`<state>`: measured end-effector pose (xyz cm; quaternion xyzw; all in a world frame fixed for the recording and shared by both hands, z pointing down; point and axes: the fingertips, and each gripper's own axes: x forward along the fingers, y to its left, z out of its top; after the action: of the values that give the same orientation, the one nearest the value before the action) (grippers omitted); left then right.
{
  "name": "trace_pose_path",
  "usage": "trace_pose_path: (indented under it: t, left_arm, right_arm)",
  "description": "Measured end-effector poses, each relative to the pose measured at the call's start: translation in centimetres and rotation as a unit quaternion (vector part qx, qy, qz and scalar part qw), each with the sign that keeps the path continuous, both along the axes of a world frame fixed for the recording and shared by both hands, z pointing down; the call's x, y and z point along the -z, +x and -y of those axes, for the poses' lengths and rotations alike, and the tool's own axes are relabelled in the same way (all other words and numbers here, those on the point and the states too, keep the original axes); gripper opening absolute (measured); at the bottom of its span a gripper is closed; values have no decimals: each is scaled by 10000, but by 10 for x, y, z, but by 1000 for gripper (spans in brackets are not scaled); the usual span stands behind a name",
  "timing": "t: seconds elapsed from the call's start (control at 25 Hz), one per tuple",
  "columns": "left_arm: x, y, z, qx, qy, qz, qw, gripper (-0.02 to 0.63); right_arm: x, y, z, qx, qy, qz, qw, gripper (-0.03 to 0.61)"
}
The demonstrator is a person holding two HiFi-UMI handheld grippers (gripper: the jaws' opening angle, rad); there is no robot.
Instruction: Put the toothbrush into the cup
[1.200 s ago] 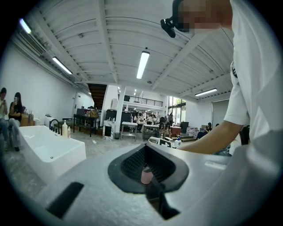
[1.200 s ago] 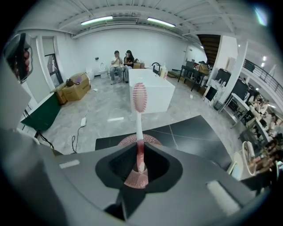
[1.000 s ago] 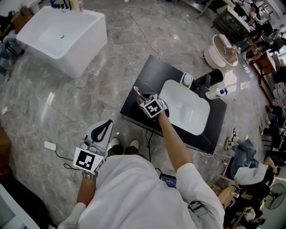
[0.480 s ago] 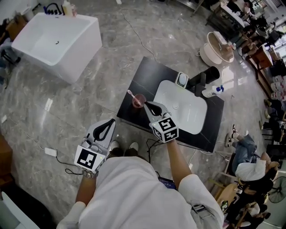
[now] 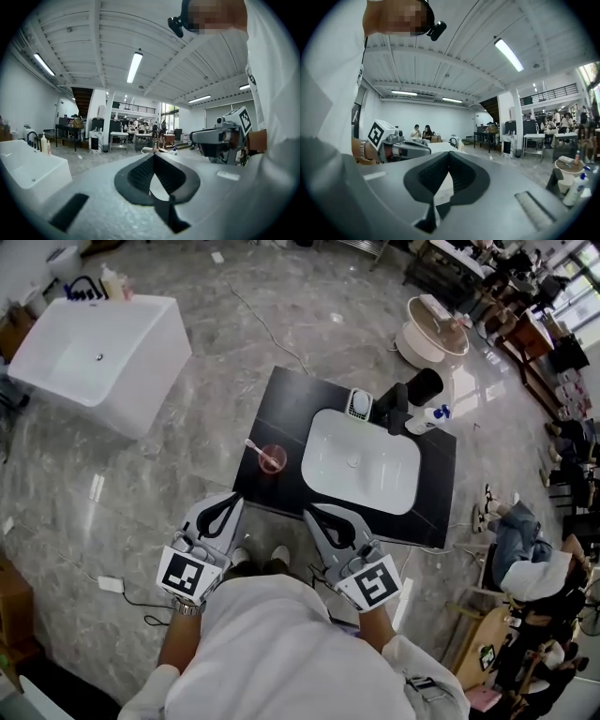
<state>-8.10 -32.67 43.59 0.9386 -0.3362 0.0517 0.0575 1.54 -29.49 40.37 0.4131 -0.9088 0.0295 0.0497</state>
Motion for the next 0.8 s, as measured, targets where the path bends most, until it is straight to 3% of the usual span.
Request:
trace_pose_path:
  t: [0.4, 0.8]
  left_arm:
    - [-4, 1, -9, -32, -87, 17, 10000, 2]
    - [-6, -11, -15, 170, -111, 40, 9998, 2]
  right_arm:
    - [4, 18, -7, -240, -65, 358, 9990, 11]
    - [1, 15, -6, -215, -43, 299, 9993, 11]
